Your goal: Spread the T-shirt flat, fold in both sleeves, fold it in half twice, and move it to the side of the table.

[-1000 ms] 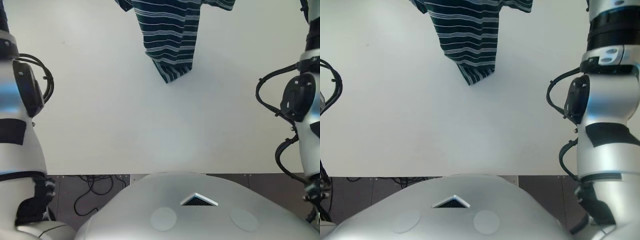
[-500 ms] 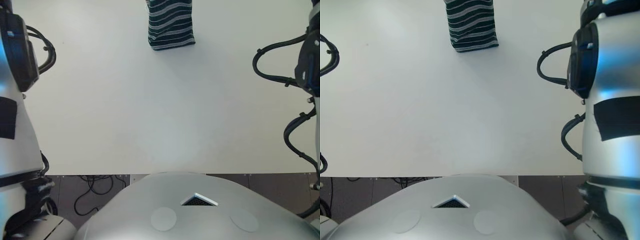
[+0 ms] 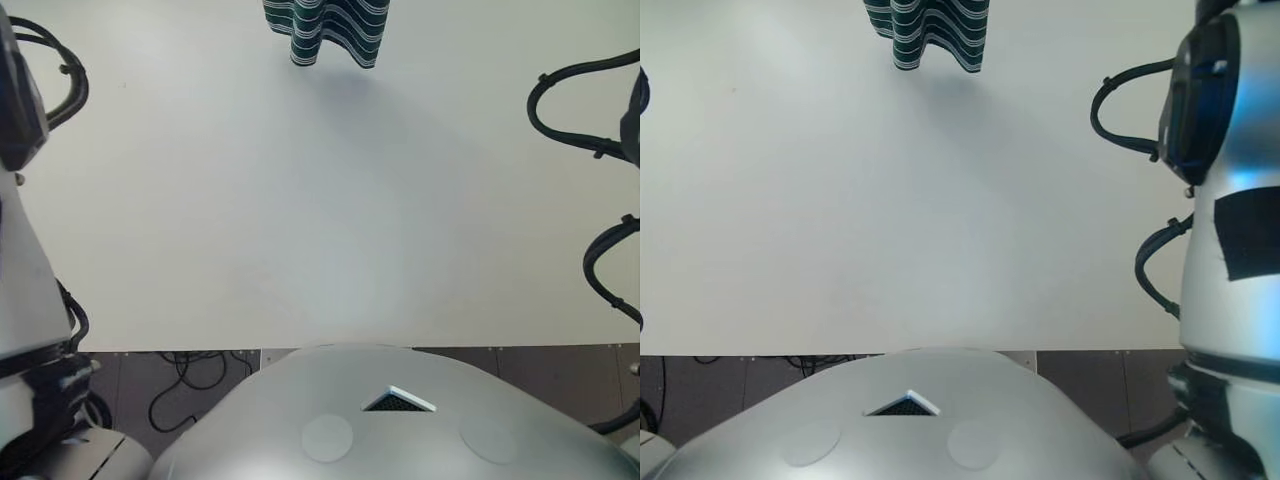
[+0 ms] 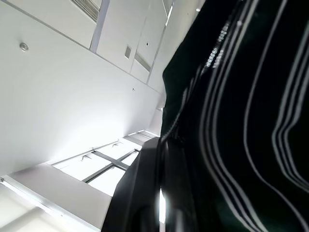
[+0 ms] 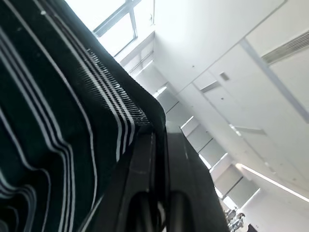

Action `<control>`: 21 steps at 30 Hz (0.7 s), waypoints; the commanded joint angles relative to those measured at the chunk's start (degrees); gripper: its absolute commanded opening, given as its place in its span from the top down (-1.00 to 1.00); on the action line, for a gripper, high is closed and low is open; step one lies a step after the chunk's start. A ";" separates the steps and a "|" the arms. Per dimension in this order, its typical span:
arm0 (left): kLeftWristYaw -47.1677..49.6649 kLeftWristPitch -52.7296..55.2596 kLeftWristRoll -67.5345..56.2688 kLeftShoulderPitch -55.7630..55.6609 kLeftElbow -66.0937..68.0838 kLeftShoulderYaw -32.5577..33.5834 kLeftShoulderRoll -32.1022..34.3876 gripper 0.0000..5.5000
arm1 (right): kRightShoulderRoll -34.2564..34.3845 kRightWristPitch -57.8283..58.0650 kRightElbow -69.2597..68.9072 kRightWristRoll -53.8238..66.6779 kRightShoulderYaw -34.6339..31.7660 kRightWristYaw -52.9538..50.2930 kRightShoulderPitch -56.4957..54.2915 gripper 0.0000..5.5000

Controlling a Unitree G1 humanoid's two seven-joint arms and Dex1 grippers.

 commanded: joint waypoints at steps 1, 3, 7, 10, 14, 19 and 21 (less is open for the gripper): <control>-9.50 -2.40 -3.82 1.40 -1.12 3.03 5.26 1.00 | -3.67 -3.88 -1.68 0.09 0.60 8.70 1.42 0.99; -17.50 -5.41 -6.88 3.97 -3.26 4.53 7.40 1.00 | -4.61 -6.30 -3.89 2.15 0.26 17.56 4.05 0.99; -38.42 -7.33 -19.05 12.14 -14.15 9.93 12.53 1.00 | -7.81 -6.19 -14.85 9.80 -1.63 37.24 11.74 0.99; -52.60 1.06 -30.75 22.24 -31.85 14.44 18.15 1.00 | -11.69 4.02 -33.89 18.68 -2.78 51.40 20.62 0.99; -62.53 19.45 -44.76 36.53 -57.27 20.06 25.58 1.00 | -19.34 24.48 -62.80 30.59 -2.73 63.53 34.39 0.99; -69.57 35.55 -54.80 62.39 -83.12 29.04 34.24 1.00 | -30.34 41.08 -89.56 39.46 -1.76 71.18 53.40 0.99; -69.04 40.30 -55.98 74.49 -91.95 32.41 33.66 1.00 | -34.18 43.33 -96.89 38.81 -0.04 71.93 62.93 0.99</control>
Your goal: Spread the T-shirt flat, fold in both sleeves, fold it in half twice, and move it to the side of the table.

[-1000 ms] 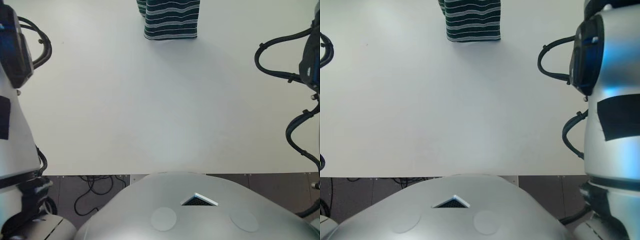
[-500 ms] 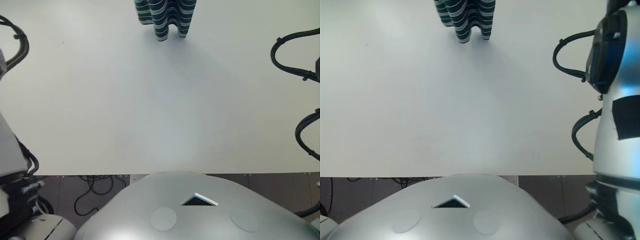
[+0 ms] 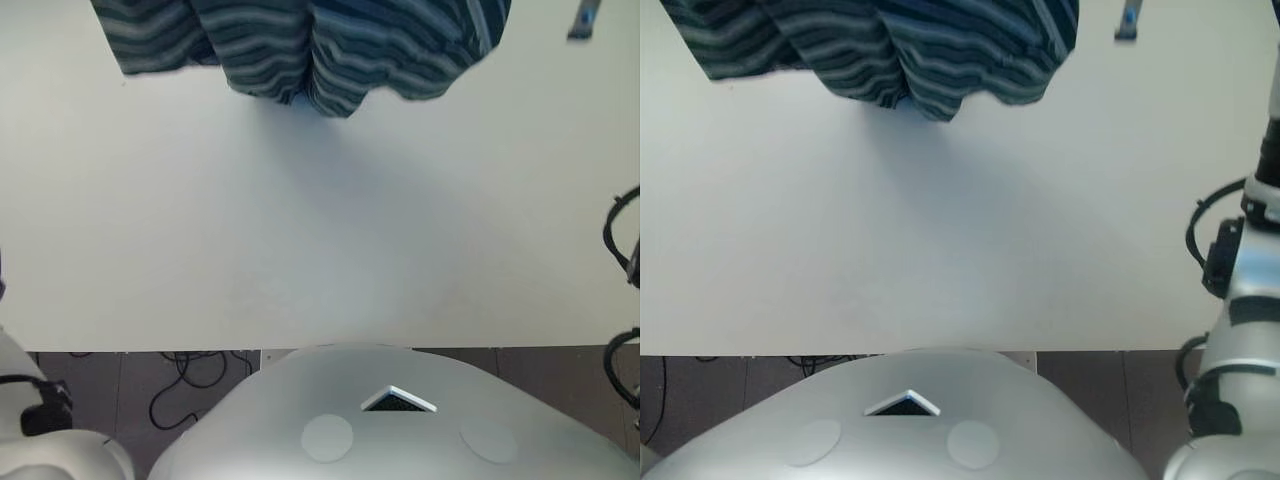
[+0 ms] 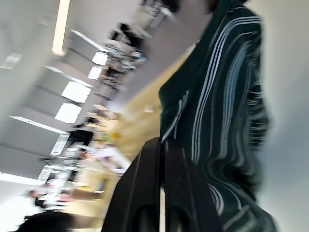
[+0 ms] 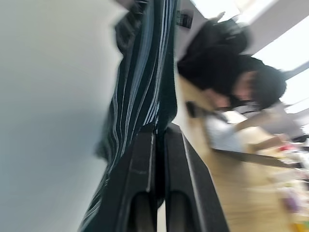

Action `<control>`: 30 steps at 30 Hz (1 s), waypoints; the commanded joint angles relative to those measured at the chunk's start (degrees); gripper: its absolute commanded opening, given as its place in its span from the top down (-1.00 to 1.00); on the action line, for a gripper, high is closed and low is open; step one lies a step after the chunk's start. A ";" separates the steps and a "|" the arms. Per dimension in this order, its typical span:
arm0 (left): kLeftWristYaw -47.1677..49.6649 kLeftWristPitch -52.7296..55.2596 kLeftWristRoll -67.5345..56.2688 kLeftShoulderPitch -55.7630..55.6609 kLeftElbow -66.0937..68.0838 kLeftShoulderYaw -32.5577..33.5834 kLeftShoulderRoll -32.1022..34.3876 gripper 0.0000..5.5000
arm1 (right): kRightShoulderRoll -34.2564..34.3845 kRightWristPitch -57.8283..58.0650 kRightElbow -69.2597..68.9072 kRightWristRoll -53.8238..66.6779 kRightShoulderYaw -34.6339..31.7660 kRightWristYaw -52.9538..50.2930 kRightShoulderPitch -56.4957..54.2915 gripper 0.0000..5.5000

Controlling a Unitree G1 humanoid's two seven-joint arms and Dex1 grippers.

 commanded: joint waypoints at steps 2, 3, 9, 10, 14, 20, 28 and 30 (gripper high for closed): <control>-0.32 12.46 -1.77 33.23 -25.66 8.44 2.98 1.00 | -12.19 9.68 -23.78 0.62 4.51 3.01 25.08 0.99; 0.65 12.67 0.00 37.98 -28.13 8.07 2.49 1.00 | -12.82 10.17 -25.84 -0.26 5.40 2.14 28.64 0.99; 7.87 10.13 15.01 59.73 -35.73 -1.33 2.65 1.00 | -14.19 5.81 -27.01 -15.01 14.65 -4.89 43.32 0.99; 9.11 9.08 18.18 62.42 -35.53 -3.06 3.02 1.00 | -13.94 5.55 -26.81 -16.67 15.89 -5.79 44.82 0.99; 12.92 9.78 21.97 68.03 -36.01 -6.16 1.32 1.00 | -12.38 4.20 -25.85 -21.01 19.51 -10.28 50.32 0.99; 14.82 12.67 19.20 68.93 -36.21 -5.64 -0.85 0.66 | -9.57 1.95 -23.01 -22.57 20.17 -15.92 53.27 0.74; 22.24 16.14 13.15 57.03 -30.16 -3.82 -10.28 0.65 | -3.68 27.23 -24.80 15.31 -2.82 -14.15 35.95 0.66; 24.08 16.22 14.63 55.82 -29.71 -7.86 -12.79 0.75 | -0.03 29.35 -19.41 14.88 -1.91 -17.85 31.03 0.76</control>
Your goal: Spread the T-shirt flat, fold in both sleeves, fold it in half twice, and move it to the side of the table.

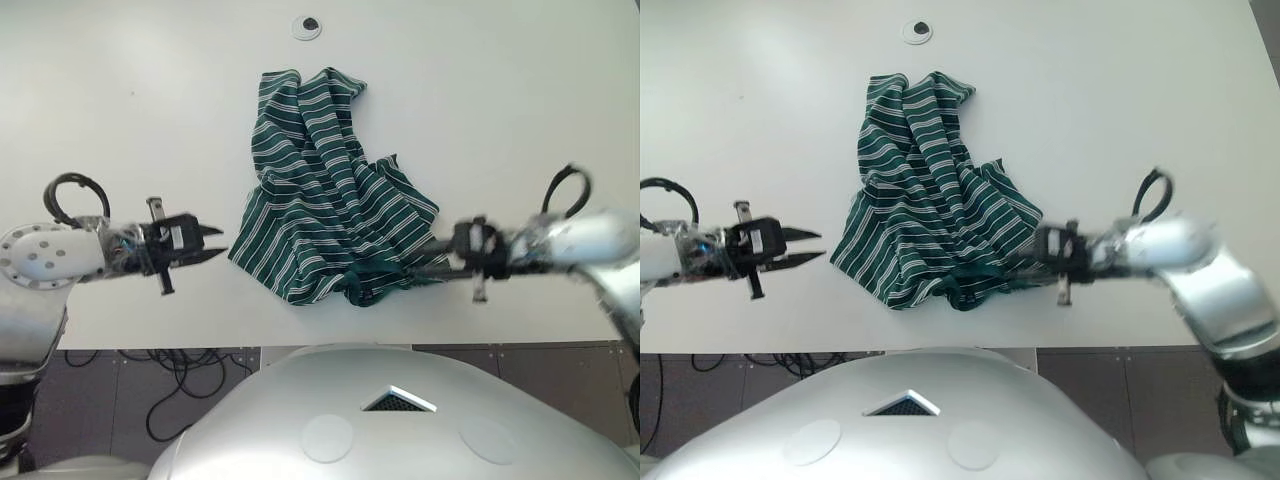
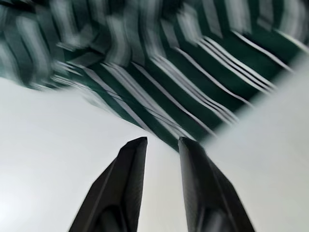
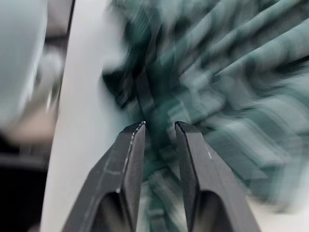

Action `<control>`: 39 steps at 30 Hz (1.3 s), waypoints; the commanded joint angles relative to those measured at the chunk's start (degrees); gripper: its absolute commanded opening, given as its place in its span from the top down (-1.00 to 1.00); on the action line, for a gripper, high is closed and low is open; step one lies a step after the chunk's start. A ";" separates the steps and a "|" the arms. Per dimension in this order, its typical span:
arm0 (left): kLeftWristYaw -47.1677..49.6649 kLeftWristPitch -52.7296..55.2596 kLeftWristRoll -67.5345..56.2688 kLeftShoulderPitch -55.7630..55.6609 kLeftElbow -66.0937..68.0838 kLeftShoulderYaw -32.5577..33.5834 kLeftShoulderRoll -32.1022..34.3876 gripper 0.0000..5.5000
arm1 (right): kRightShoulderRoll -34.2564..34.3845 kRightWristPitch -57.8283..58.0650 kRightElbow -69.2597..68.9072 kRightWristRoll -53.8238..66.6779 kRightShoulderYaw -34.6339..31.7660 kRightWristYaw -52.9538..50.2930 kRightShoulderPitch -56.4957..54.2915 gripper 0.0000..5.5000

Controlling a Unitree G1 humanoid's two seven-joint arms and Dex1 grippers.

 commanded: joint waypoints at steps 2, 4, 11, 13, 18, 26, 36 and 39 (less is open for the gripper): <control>5.68 1.71 3.03 -5.69 2.50 -10.31 -7.21 0.84 | 9.34 4.49 13.99 -2.57 2.09 -9.84 -13.98 0.87; 6.61 1.44 4.95 -7.51 3.88 -13.48 -8.28 0.90 | 10.73 -0.59 19.85 -11.88 8.05 -14.06 -15.29 0.95; 7.66 1.49 8.31 -10.38 6.02 -19.45 -9.51 0.99 | 16.05 -7.86 27.98 -20.85 13.49 -16.29 -16.28 1.00; 7.59 1.42 9.44 -10.28 6.50 -20.39 -8.68 0.99 | 17.39 -8.01 27.73 -20.61 12.72 -16.64 -16.50 1.00; 6.26 1.62 10.95 -8.34 6.28 -21.92 -6.08 0.99 | 19.13 -6.74 26.69 -19.85 11.98 -15.82 -17.15 1.00; 6.45 1.02 11.18 -9.63 7.82 -21.76 -5.91 0.99 | 18.72 -8.20 33.72 -27.57 18.82 -15.28 -15.93 1.00; 8.32 -1.05 10.40 -7.12 13.25 -11.86 -1.54 0.99 | 9.57 -10.10 34.55 -29.42 15.21 -13.79 -8.34 1.00; 8.30 -1.68 10.31 -5.46 13.60 -10.12 -0.91 0.99 | 6.19 -10.12 32.02 -28.41 13.19 -12.49 -5.09 1.00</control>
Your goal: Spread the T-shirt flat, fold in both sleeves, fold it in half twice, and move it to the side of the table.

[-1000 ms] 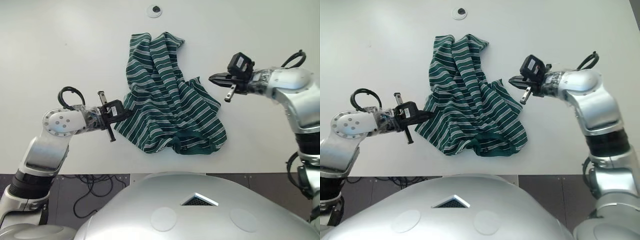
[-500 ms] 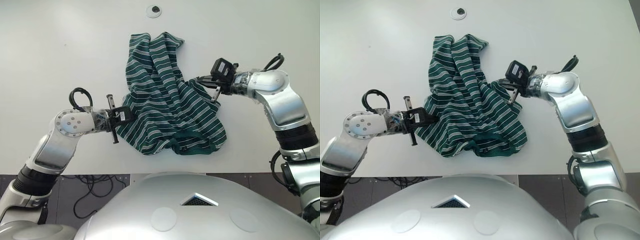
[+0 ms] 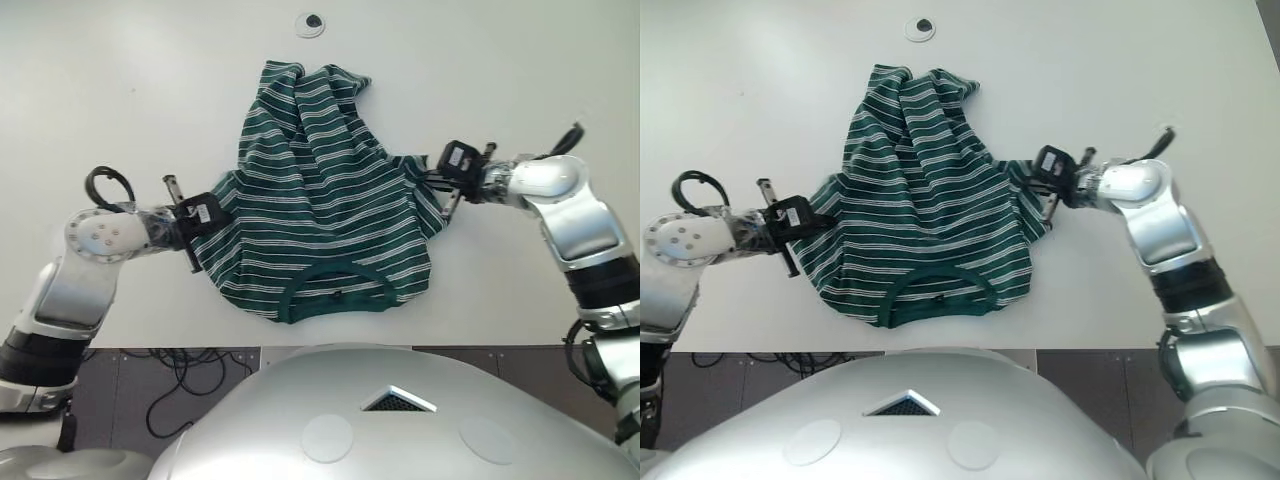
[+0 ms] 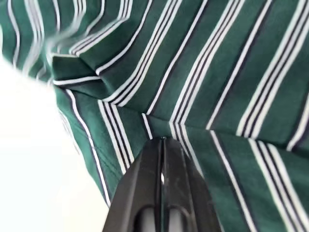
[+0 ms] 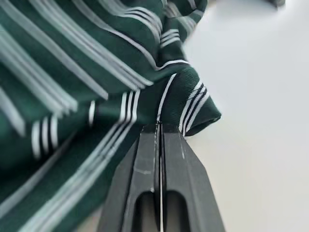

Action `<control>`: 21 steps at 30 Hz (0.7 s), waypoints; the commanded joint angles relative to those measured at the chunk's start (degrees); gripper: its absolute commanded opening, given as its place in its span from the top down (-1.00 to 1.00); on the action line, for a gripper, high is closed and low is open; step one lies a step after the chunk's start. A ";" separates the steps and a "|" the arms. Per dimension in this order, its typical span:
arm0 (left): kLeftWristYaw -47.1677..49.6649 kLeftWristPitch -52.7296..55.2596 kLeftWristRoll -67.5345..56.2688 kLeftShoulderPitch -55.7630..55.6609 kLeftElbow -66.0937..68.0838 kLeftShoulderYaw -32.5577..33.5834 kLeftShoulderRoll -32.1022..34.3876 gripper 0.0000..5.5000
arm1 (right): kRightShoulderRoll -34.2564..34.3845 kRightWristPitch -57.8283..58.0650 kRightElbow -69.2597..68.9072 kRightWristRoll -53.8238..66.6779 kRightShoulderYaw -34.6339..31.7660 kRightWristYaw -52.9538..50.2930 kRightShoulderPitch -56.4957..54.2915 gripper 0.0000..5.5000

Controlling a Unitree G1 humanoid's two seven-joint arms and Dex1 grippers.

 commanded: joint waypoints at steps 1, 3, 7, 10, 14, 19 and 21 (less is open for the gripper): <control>-0.15 -0.05 0.11 1.98 0.72 1.73 1.08 0.99 | -4.98 2.46 -1.41 -1.37 -0.72 2.11 6.79 1.00; -0.37 0.46 -0.24 2.50 -0.17 1.85 0.62 0.99 | -6.37 2.76 -3.70 -0.96 -1.27 3.00 8.56 1.00; -1.12 1.76 -1.88 3.79 -2.60 2.68 0.22 0.99 | -8.74 3.02 -8.51 -0.58 -1.56 5.64 11.27 1.00; -0.63 3.92 -7.78 -0.38 -3.82 6.55 -2.87 0.99 | -5.22 3.68 -7.23 0.82 -5.39 2.50 6.15 1.00; -1.12 7.88 -18.96 -15.34 0.00 11.02 -8.20 0.99 | 1.01 6.85 -0.90 5.10 -8.81 2.73 -9.29 1.00; 9.57 0.31 -1.29 -41.71 33.48 -5.18 -19.72 0.99 | 16.60 1.69 22.10 1.62 -3.94 -2.55 -25.07 1.00; 12.51 -6.05 2.82 -48.58 47.69 -8.92 -25.96 0.99 | 23.48 -2.18 32.89 0.23 -3.74 -6.84 -30.07 1.00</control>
